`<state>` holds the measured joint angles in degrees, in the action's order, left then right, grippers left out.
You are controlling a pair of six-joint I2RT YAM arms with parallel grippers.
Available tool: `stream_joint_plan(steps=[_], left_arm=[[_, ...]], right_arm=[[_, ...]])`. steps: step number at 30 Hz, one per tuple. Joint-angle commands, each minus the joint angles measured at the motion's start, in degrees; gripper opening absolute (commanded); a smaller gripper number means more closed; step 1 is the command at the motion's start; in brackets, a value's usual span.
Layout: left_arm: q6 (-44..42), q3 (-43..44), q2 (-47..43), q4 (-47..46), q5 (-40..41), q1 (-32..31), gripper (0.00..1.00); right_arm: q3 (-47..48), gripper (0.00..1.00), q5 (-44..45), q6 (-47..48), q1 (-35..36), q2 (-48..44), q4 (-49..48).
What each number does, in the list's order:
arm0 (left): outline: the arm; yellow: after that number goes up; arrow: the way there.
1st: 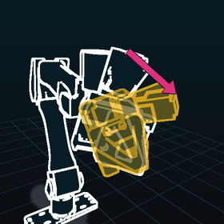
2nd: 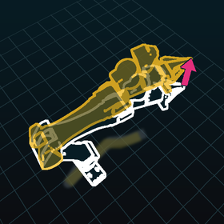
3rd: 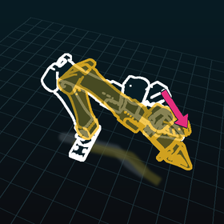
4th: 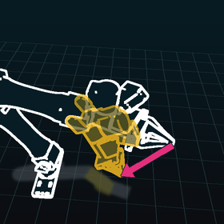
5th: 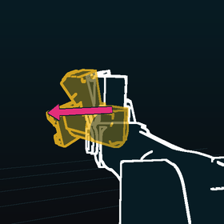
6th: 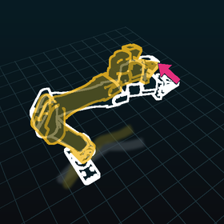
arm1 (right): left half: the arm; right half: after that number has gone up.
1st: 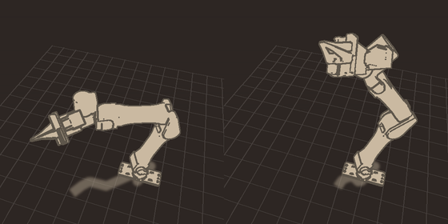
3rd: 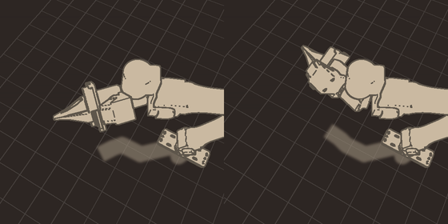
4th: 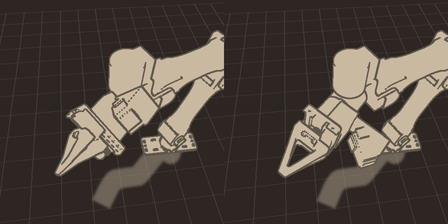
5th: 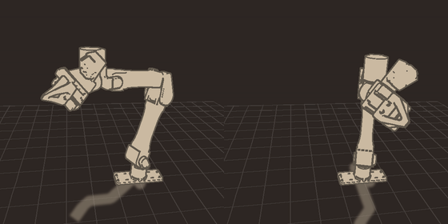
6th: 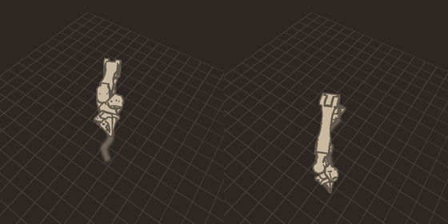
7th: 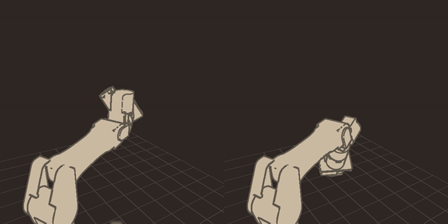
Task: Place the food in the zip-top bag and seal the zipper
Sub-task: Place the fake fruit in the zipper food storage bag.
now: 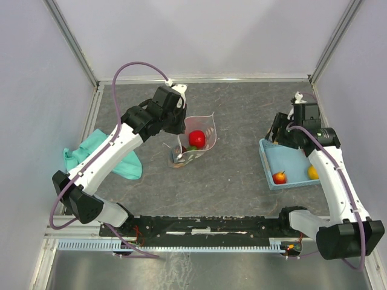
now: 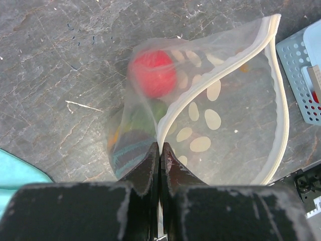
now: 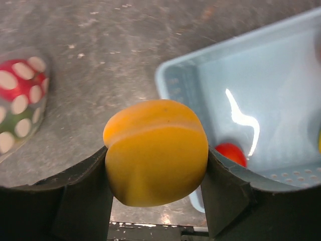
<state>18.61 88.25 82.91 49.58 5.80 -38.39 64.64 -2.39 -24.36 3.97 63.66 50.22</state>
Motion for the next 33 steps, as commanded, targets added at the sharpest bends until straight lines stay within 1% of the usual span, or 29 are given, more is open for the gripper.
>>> stream_joint_plan(steps=[1, 5, 14, 21, 26, 33], left_arm=[[-2.3, 2.7, 0.1, -2.2, -1.6, -0.4, 0.03], [-2.1, 2.8, 0.3, -2.4, -2.3, -0.4, 0.03], [-1.7, 2.5, 0.4, -2.4, -2.4, -0.7, 0.03], [-1.6, 2.4, 0.4, -2.4, -2.3, -0.8, 0.03], [-1.6, 2.3, 0.2, -2.4, -2.2, -0.9, 0.03], [-1.6, 2.1, 0.1, -2.4, -1.9, -1.0, 0.03]], right_arm=[[5.3, 0.51, 1.3, -2.0, 6.3, -0.4, -0.6], [8.2, 0.5, 0.3, -4.0, 12.9, 0.3, -3.6], [14.6, 0.51, -0.1, -5.0, 26.9, 4.6, -11.3], [18.3, 0.53, -1.6, -2.9, 37.8, 10.4, -20.3], [17.6, 0.54, -2.5, -2.4, 41.5, 14.4, -26.7], [13.6, 0.55, -1.3, -2.7, 42.5, 18.3, -30.6]])
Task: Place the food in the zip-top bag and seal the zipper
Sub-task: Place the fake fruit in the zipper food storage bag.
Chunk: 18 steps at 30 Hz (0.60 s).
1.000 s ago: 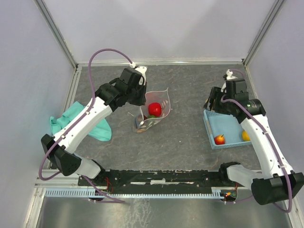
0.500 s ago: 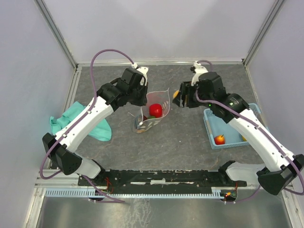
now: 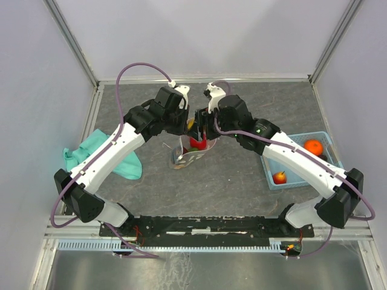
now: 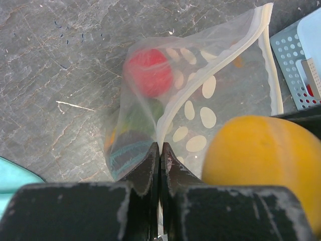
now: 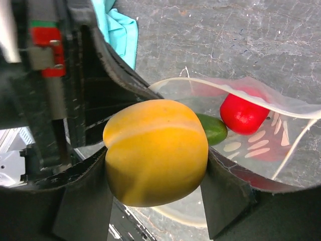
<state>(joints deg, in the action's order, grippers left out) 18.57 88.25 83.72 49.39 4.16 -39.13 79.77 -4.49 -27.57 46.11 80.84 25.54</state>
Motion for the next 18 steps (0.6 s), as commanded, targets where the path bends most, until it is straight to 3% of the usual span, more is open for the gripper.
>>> stream_joint_plan(steps=[1, 9, 18], left_arm=[[-1.5, 2.1, -0.8, -2.2, -0.2, -0.2, 0.03], [-1.6, 2.1, -0.7, -2.2, 0.5, -0.3, 0.03], [-1.7, 1.8, -0.6, -2.2, 0.3, -0.2, 0.03]], right_arm=[[-2.4, 0.56, 1.0, 0.7, 0.5, 1.4, -6.7], [-7.2, 0.61, 3.3, 0.5, 0.5, 2.5, -7.6], [-8.1, 0.77, 3.7, -0.4, 0.5, 3.3, -7.6]])
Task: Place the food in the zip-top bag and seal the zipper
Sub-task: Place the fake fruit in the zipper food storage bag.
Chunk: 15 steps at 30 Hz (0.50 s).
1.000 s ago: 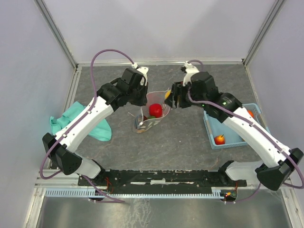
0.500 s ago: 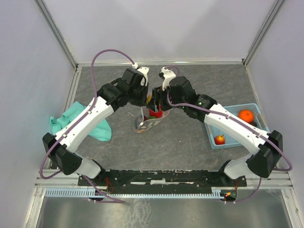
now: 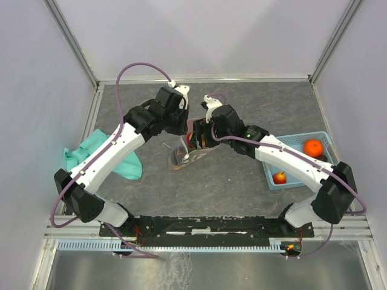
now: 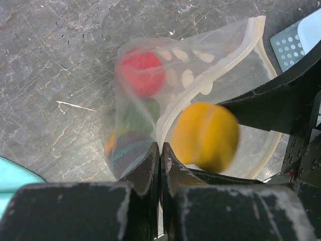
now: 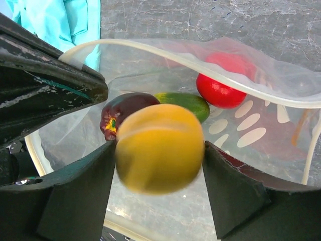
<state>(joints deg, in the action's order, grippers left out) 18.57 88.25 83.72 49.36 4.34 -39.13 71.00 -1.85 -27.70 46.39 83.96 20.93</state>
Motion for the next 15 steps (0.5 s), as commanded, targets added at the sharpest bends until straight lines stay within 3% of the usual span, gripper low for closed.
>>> stream_joint_plan(steps=[1, 15], left_arm=[[-1.7, 1.8, -0.6, -2.2, 0.1, -0.2, 0.03], [-1.8, 1.1, -1.1, -2.2, 0.7, -0.2, 0.03]], right_arm=[[1.0, 0.78, 1.0, -0.4, 0.2, 0.3, -2.8], [5.4, 0.83, 2.4, 0.8, 0.1, -4.1, 3.2]])
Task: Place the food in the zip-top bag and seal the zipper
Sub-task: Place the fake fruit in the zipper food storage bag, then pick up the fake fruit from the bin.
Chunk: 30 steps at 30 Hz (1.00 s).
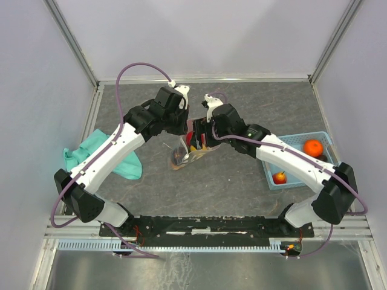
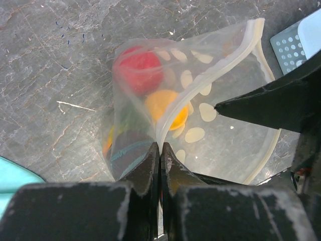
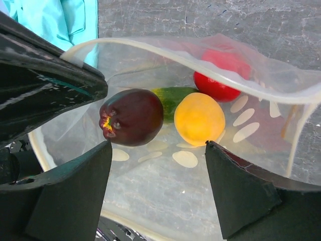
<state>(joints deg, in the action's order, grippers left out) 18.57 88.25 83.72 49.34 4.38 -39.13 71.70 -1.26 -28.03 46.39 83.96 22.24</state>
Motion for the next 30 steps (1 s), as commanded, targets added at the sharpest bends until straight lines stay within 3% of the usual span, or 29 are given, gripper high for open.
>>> stream_joint_plan(steps=[1, 11, 17, 22, 30], left_arm=[[-1.9, 1.1, -1.1, -2.1, 0.6, -0.3, 0.03], [-2.4, 1.1, -1.6, -2.1, 1.8, -0.2, 0.03], [-3.5, 1.4, -1.7, -1.6, 3.4, -0.2, 0.03], [-4.1, 1.1, -2.1, -1.6, 4.4, -0.2, 0.03], [-3.9, 0.7, -2.4, -1.7, 4.1, -0.2, 0.03]], right_arm=[[5.2, 0.83, 2.4, 1.6, 0.1, -4.8, 2.9], [9.3, 0.85, 13.5, 6.0, -1.3, -11.4, 19.1], [8.7, 0.86, 22.5, 5.4, -6.6, -15.4, 31.1], [4.9, 0.86, 23.8, 1.2, -15.5, -18.1, 38.8], [-5.7, 0.85, 23.6, -4.3, -23.0, -23.1, 44.3]])
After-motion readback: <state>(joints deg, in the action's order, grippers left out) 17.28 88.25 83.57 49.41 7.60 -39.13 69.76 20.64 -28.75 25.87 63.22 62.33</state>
